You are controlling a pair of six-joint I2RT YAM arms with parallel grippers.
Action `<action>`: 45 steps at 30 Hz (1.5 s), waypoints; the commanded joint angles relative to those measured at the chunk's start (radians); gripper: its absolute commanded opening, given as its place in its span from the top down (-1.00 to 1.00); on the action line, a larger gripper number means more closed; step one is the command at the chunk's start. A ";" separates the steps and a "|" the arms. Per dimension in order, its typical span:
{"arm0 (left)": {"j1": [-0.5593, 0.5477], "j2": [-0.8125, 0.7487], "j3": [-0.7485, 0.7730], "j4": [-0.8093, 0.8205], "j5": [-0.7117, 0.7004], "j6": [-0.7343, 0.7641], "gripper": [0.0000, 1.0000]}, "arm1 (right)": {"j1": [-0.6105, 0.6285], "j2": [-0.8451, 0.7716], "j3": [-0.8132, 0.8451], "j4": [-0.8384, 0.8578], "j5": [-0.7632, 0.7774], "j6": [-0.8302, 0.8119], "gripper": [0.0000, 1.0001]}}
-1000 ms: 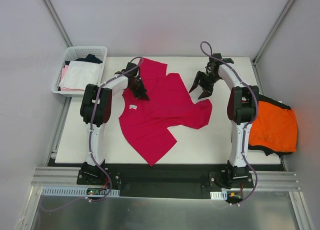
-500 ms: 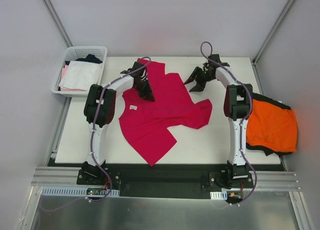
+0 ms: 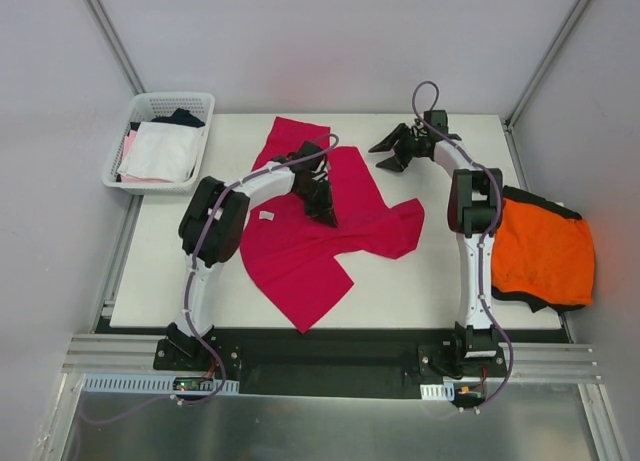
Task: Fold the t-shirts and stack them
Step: Flatten the tshirt out
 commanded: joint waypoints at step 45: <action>0.135 -0.249 -0.156 -0.084 -0.220 0.020 0.76 | 0.333 -0.261 -0.103 -0.612 -0.068 -0.361 0.97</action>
